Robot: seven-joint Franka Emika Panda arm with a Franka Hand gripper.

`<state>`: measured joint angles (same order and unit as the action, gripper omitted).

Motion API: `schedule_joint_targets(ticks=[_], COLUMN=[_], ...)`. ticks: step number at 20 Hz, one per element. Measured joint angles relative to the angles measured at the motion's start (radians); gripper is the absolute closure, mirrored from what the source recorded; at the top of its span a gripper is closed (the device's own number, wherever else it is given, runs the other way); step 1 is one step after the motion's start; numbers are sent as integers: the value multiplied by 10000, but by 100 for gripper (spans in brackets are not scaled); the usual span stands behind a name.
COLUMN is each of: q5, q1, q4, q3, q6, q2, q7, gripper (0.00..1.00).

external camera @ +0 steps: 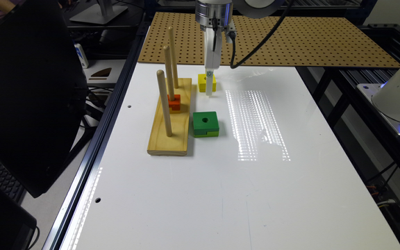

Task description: Pick up yellow block.

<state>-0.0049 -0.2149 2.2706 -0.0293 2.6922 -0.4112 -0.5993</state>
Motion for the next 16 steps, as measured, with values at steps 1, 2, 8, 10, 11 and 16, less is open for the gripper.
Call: schedule_joint_targets(ticks=[1,2,8,10,11,16], q5=[0,0,0,0,0,0], q1=[0,0,1,1,1,1], q4=[-9,-26,-216,-316,-369,-474], q3=[0,0,-9,-14,-17,-25], q6=[0,1,1,1,1,1], q2=[-16,-35,-125,-212,-262,-378], q7=[0,0,0,0,0,0], gripper=[0,0,0,0,0,0])
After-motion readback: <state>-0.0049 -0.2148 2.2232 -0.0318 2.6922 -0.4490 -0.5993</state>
